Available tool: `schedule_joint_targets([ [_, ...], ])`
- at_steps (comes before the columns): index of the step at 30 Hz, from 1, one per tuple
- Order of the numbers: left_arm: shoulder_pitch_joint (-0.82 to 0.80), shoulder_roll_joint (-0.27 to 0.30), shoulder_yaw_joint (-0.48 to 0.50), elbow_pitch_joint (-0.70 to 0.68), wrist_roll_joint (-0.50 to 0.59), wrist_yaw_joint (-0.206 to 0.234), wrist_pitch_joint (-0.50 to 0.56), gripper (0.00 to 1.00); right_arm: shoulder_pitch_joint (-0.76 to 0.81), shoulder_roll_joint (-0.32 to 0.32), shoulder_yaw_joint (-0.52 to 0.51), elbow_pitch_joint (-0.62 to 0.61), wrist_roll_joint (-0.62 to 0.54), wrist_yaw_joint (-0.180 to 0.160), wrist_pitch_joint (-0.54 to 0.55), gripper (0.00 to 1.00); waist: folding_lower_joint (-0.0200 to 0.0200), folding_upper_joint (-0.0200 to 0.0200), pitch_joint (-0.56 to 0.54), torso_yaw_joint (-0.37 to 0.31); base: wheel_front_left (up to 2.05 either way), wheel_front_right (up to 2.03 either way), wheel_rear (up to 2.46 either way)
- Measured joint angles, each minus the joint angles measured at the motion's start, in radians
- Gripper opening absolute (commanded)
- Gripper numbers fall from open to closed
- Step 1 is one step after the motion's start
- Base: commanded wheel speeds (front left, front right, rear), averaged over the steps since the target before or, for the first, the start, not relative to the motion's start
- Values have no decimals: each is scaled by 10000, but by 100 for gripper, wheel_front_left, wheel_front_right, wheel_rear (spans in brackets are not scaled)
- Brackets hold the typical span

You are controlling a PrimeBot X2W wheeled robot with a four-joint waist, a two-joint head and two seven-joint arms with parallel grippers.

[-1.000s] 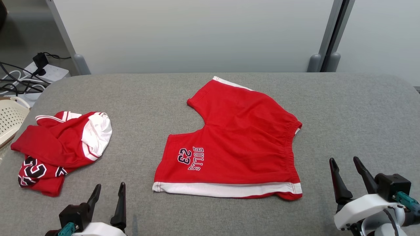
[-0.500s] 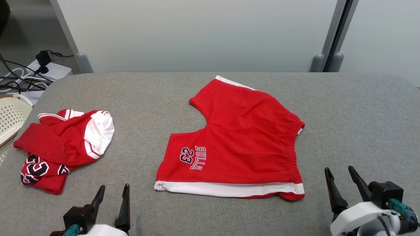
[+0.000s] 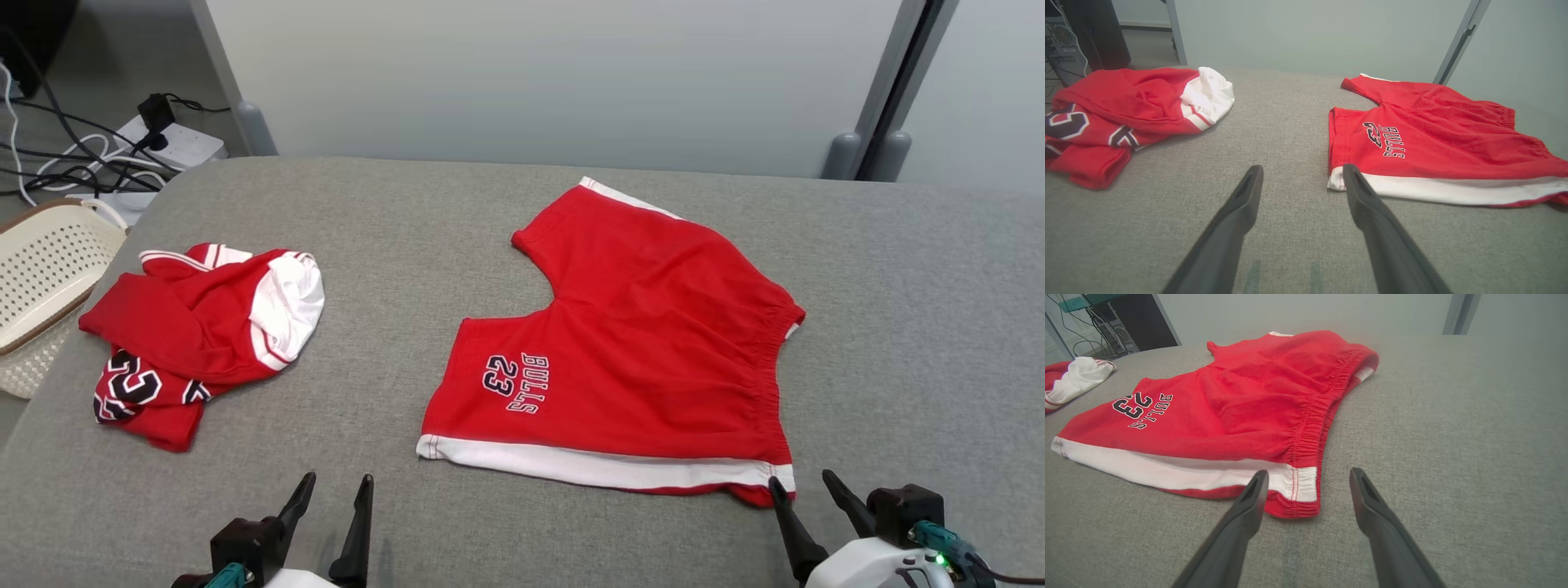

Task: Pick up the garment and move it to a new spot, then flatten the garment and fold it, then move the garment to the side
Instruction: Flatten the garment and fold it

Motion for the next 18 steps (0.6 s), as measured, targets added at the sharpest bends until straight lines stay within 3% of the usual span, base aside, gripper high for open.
schedule_joint_targets([
  [10,1,4,-163,88,-2,-75,0,100,-233,-15,-100,871,59,0,0,100,0,0,218,730,0,0,0],
  [18,-1,6,-270,121,-217,-81,0,100,-337,-12,-142,980,146,0,0,100,0,0,417,898,0,0,0],
])
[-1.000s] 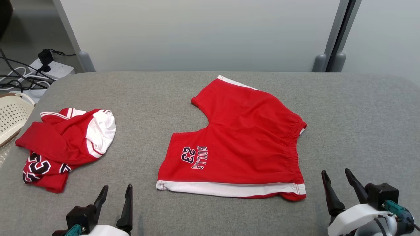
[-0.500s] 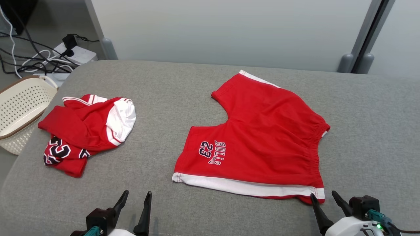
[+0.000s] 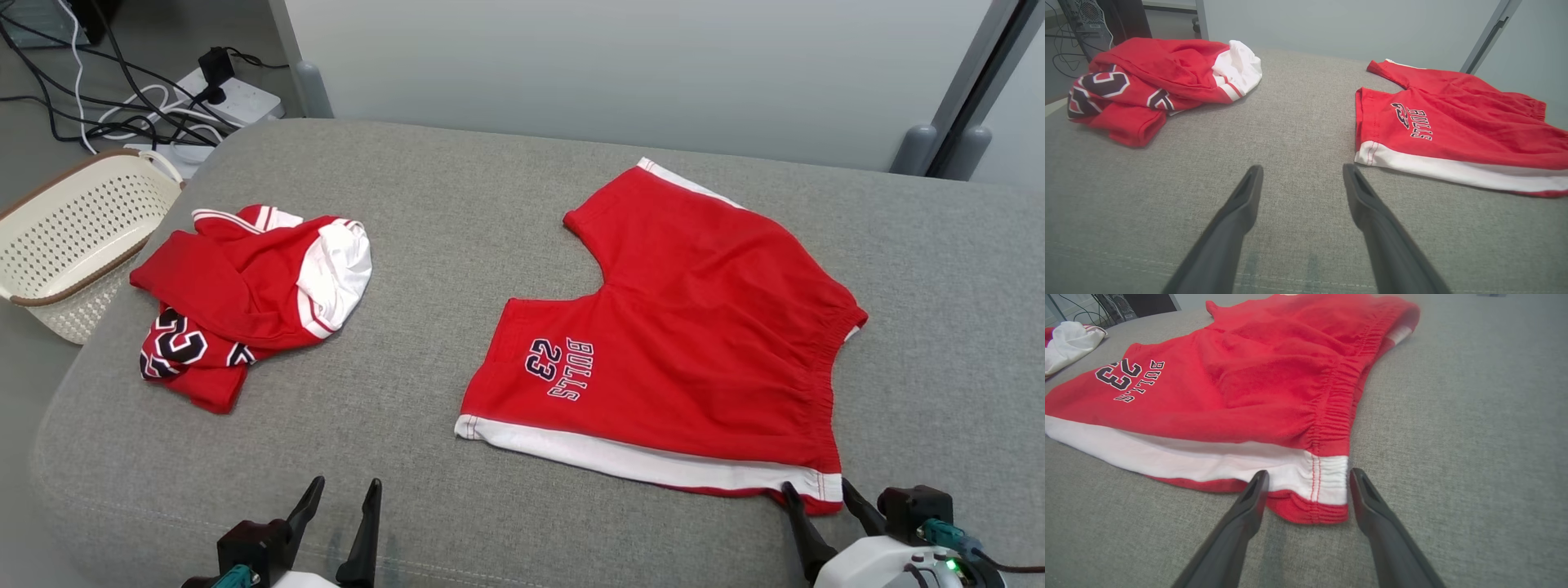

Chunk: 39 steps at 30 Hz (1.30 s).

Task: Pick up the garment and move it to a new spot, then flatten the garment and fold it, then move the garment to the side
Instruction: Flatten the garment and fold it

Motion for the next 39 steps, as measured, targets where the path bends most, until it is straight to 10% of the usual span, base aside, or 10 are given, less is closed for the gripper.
schedule_joint_targets([
  [2,-11,-2,-36,2,-42,-6,0,100,-78,0,12,8,69,0,0,96,0,0,52,-4,0,0,0],
  [5,-14,-2,-52,2,-42,-6,-2,100,-220,-6,23,-17,167,0,0,47,0,0,98,-35,0,0,0],
  [15,-219,0,-161,2,-107,-6,-2,100,-228,-167,159,-132,368,0,0,0,-1,0,258,-247,0,0,0],
  [39,-2693,194,-2380,2690,-2107,-8,-2,100,-1163,-625,1586,-700,963,0,0,0,-1,0,1178,-1541,0,0,0],
])
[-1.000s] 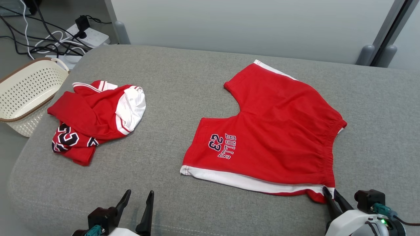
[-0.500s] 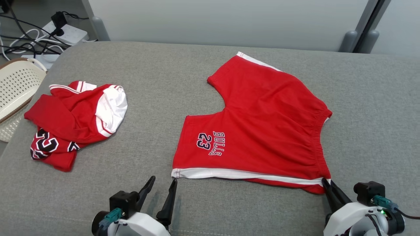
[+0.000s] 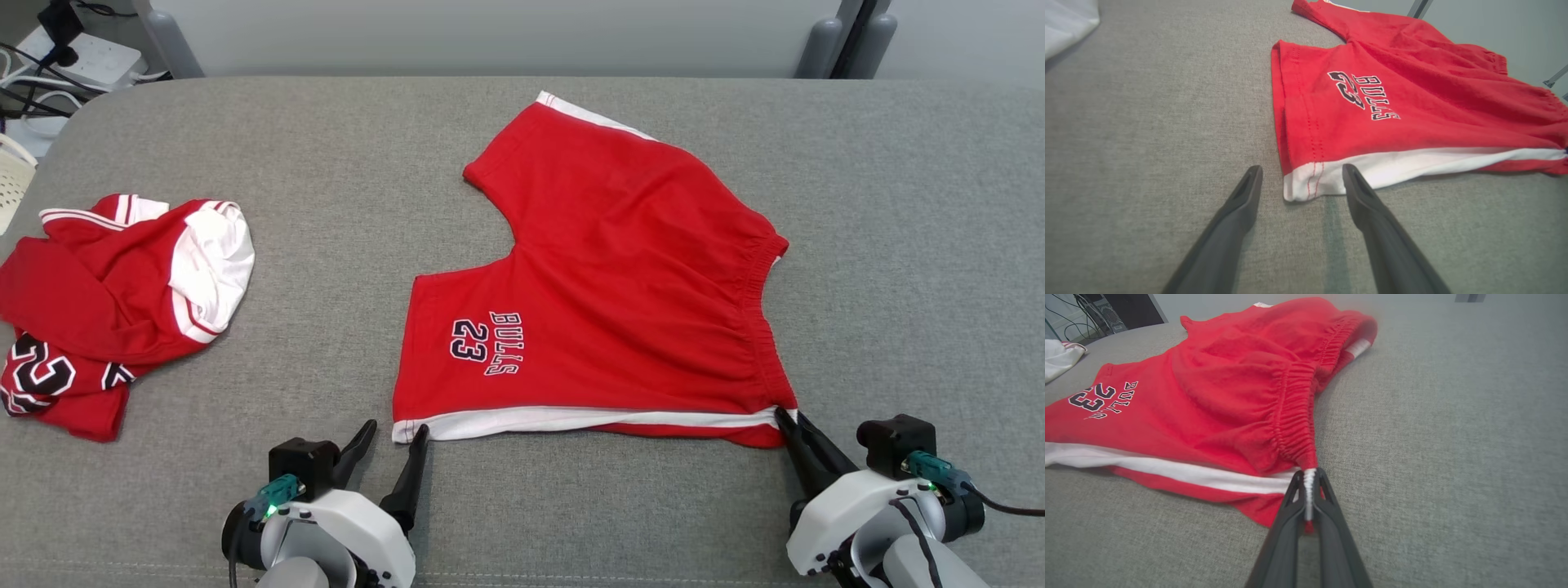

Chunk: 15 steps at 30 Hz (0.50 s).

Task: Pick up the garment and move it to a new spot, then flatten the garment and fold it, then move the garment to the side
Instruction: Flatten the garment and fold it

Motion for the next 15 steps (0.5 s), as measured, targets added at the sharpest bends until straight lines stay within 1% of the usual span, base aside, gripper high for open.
schedule_joint_targets([
  [3,-126,50,-203,222,-46,0,2,100,-95,-29,69,-15,88,0,0,0,0,0,110,-73,0,0,0],
  [4,-166,71,-249,276,-73,0,2,90,-101,-38,69,-17,115,0,0,0,0,0,136,-85,0,0,0],
  [5,-190,90,-280,309,-136,0,2,83,-107,-50,69,-17,151,0,0,0,0,0,153,-90,0,0,0],
  [6,-200,107,-320,330,-163,0,0,50,-121,-58,69,-17,159,0,0,0,0,0,162,-88,0,0,0],
  [7,-201,130,-399,345,-209,0,2,34,-144,-61,71,-17,159,0,0,0,0,0,165,-83,0,0,0],
  [8,-201,146,-481,355,-322,0,2,2,-166,-61,71,-21,159,0,0,0,0,0,163,-76,0,0,0],
  [9,-201,150,-554,351,-430,0,0,0,-194,-65,71,-19,159,0,0,0,0,0,158,-65,0,0,0],
  [15,-204,267,-1141,476,-1005,0,0,0,-232,-73,79,-8,251,0,0,0,1,0,126,-39,0,0,0],
])
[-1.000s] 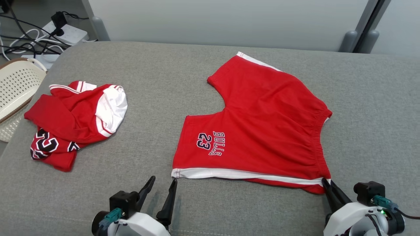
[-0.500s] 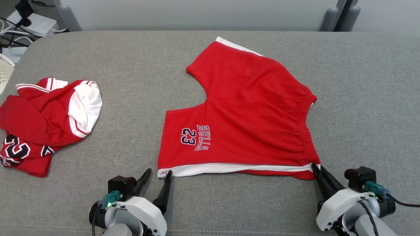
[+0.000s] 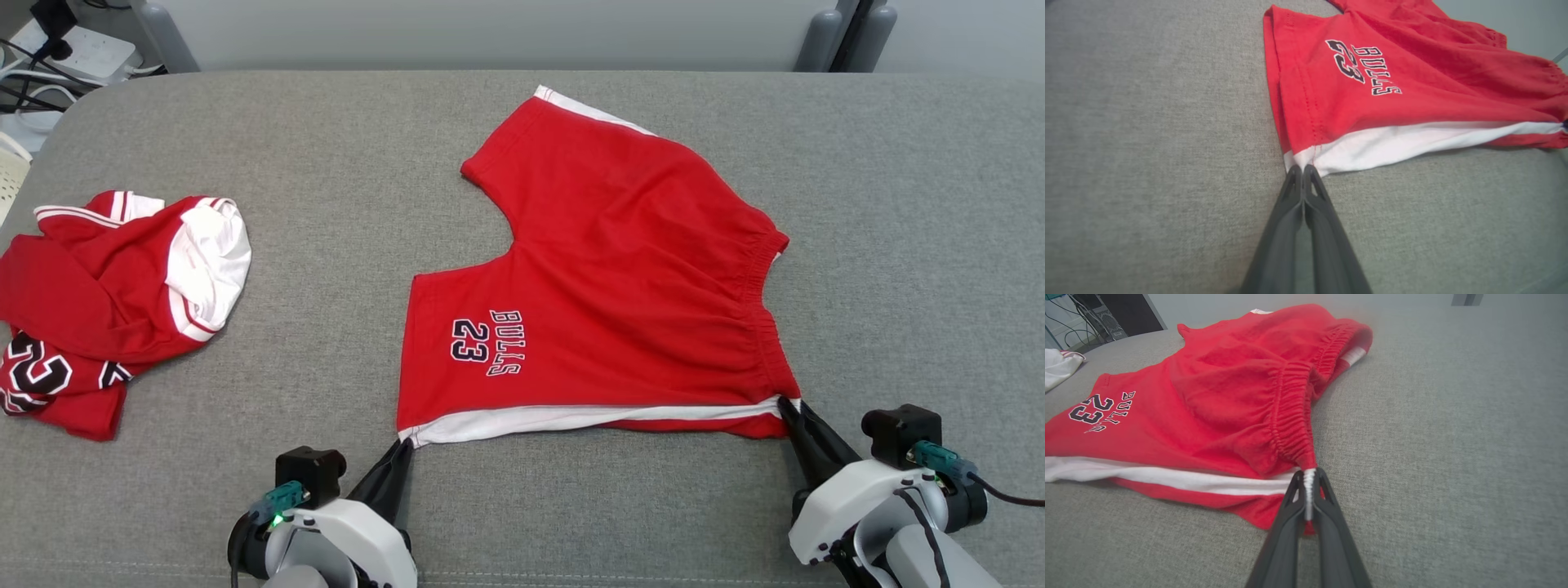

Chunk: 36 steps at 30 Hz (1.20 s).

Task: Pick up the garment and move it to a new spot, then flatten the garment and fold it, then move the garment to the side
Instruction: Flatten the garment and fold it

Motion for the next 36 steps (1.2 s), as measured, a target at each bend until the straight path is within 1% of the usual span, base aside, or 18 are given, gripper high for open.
schedule_joint_targets([
  [5,2,286,-155,-59,-226,0,0,0,3,-6,15,33,8,0,0,0,0,0,-138,10,0,0,0],
  [10,155,326,-144,-33,-357,-2,0,0,168,-6,67,67,12,0,0,0,0,0,-521,77,0,0,0],
  [15,736,393,-151,134,-360,-38,2,0,670,-27,353,201,222,0,0,0,0,0,-1059,186,0,0,0],
  [20,1269,485,-163,280,-372,-65,2,0,1138,-42,865,236,458,0,0,0,0,0,-1574,320,0,0,0],
  [24,1466,531,-71,408,-374,-65,2,0,1348,-121,1220,224,629,0,0,0,0,0,-1785,427,0,0,0],
  [29,1781,548,90,600,-372,-65,2,0,1656,-219,1778,192,888,0,0,0,-1,0,-1927,493,0,0,0],
  [36,2003,535,236,723,-341,-73,2,0,2057,-476,2163,29,1066,0,0,0,-1,0,-1916,571,0,0,0],
])
